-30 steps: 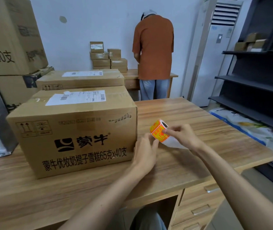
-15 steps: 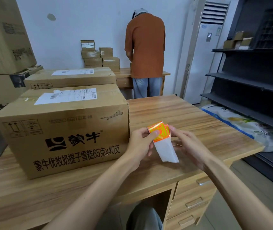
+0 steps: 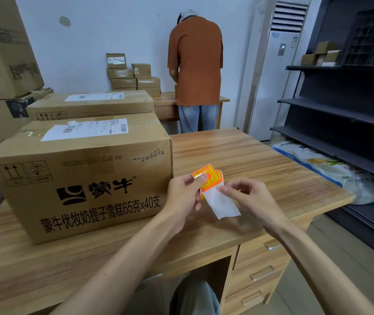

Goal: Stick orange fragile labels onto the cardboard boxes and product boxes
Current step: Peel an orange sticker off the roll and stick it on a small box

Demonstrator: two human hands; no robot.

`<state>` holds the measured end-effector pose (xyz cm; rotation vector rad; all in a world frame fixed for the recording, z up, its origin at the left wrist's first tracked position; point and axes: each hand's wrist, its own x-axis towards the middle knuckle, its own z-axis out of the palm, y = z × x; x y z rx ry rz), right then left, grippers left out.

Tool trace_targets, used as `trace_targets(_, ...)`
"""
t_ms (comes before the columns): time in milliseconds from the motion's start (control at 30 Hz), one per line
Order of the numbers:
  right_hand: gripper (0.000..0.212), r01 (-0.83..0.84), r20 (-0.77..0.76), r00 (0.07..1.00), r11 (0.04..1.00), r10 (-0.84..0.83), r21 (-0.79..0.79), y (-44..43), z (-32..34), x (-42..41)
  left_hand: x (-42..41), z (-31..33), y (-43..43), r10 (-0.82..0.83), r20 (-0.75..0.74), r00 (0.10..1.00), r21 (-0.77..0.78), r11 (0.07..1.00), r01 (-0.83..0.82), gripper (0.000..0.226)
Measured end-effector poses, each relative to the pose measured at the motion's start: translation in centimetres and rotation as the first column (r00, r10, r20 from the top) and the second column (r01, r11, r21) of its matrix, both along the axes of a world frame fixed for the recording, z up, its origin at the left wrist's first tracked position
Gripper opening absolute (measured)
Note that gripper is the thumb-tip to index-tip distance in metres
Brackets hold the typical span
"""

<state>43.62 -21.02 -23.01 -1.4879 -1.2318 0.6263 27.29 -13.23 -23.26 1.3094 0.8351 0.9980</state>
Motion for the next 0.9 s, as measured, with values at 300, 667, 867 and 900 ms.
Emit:
trace_targets(300, 0.017, 0.046, -0.235, 0.970, 0.997, -0.060, -0.065, 0.9, -1.0, -0.1, 1.4, -1.6, 0.0, -0.007, -0.090, 0.996, -0.044, 0.999, 0.003, 0.023)
trace_targets(667, 0.009, -0.053, -0.264, 0.964, 0.973, -0.009, -0.224, 0.2, -1.6, 1.3, 0.9, -2.0, -0.7, 0.298, -0.482, 0.824, 0.356, 0.926, -0.127, 0.042)
trace_targets(867, 0.005, -0.089, -0.286, 0.957, 0.980, 0.035, -0.177, 0.2, -1.8, 1.7, 0.5, -1.2, -1.5, 0.603, -0.472, 0.644, 0.834, 0.542, 0.103, 0.032)
trace_targets(900, 0.005, -0.087, -0.294, 0.955, 0.982, 0.035, -0.166, 0.2, -1.8, 1.6, 0.5, -1.3, -1.6, 0.627, -0.407, 0.664, 0.894, 0.423, 0.149, 0.025)
